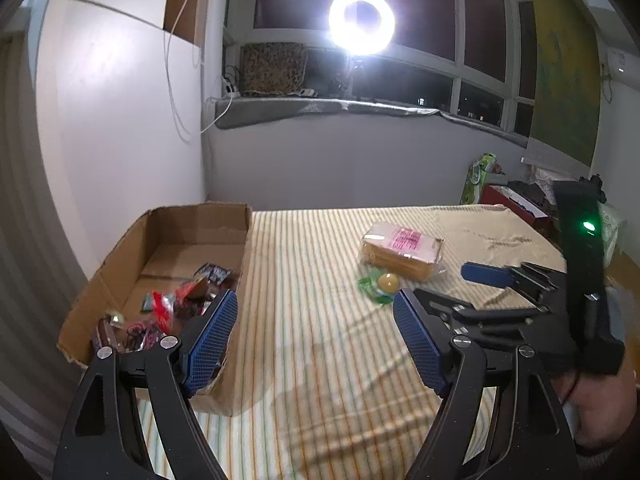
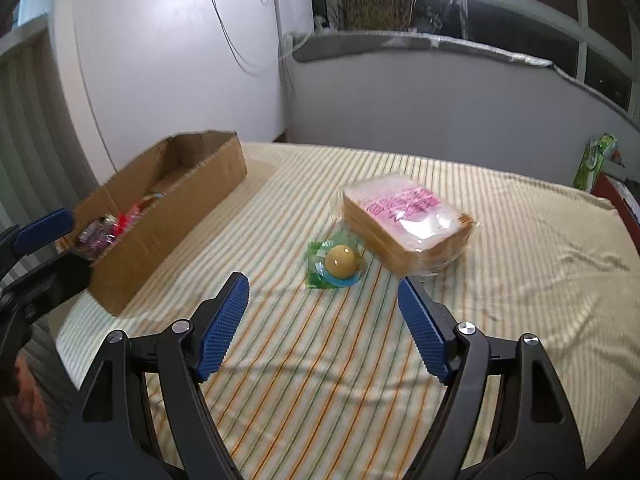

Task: Organize snacks
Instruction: 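Move both open tools back toward the candies beside the bread loaf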

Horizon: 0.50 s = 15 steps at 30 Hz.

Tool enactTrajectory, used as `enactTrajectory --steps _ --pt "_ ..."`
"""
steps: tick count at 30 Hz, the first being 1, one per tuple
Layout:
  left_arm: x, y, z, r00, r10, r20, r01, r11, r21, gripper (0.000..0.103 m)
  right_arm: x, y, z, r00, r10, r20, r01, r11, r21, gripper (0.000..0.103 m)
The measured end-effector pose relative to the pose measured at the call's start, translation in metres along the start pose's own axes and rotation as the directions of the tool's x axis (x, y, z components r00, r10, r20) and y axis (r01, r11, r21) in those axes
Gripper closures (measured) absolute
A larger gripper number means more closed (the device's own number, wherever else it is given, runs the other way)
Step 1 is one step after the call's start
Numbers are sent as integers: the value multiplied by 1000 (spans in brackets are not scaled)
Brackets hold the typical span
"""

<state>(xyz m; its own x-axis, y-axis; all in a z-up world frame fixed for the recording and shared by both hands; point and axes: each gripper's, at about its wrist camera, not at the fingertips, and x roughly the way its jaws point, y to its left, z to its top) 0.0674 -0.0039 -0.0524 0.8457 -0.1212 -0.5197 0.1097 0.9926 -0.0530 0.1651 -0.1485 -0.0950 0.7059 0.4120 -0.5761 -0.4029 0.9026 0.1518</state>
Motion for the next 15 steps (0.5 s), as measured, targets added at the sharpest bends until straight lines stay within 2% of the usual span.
enactTrajectory --steps 8,12,15 --pt "27 5 -10 998 -22 -60 21 1000 -12 23 55 -10 12 994 -8 -109 9 1000 9 24" --pt "46 5 -12 995 -37 -93 35 999 -17 23 70 -17 18 991 12 -132 -10 1000 19 37" --pt "61 5 -11 993 -42 -111 40 999 -21 23 77 -22 19 988 38 -147 -34 999 30 61"
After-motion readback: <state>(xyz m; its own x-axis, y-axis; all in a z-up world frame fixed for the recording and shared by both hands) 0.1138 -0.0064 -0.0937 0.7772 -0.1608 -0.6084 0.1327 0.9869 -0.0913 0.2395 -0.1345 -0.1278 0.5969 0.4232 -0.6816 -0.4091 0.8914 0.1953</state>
